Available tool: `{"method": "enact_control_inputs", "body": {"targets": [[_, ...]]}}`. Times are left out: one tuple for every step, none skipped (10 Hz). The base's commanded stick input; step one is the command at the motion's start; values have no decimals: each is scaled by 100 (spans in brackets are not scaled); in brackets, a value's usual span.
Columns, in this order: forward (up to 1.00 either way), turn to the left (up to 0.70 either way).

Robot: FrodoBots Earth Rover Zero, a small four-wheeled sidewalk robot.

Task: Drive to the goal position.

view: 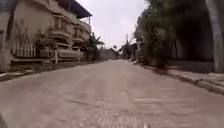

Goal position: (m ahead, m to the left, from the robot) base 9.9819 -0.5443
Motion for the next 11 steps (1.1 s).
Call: {"method": "enact_control_inputs", "body": {"targets": [[100,2],[100,-9],[100,-31],[100,-38],[100,-38],[100,-38],[100,-38],[100,-22],[100,2],[100,2],[100,2]]}}
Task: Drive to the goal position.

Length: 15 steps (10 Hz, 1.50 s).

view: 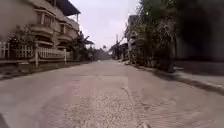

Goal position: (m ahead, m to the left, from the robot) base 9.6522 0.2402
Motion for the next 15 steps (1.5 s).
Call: {"method": "enact_control_inputs", "body": {"targets": [[100,2],[100,2],[100,2],[100,2],[100,2],[100,2],[100,2],[100,2],[100,2],[100,2],[100,2],[100,2],[100,2],[100,2],[100,2]]}}
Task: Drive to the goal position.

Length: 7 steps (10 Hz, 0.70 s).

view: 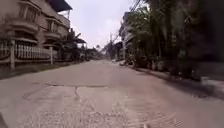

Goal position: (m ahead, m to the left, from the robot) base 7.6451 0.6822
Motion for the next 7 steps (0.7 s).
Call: {"method": "enact_control_inputs", "body": {"targets": [[100,2],[100,2],[100,2],[100,2],[100,2],[100,2],[100,2]]}}
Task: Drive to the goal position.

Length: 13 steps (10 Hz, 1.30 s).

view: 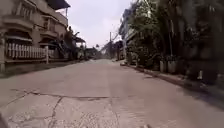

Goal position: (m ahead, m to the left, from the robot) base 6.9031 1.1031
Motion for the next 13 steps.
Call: {"method": "enact_control_inputs", "body": {"targets": [[100,2],[100,2],[100,2],[100,2],[100,2],[100,2],[100,2],[100,2],[100,2],[100,2],[100,2],[100,2],[100,2]]}}
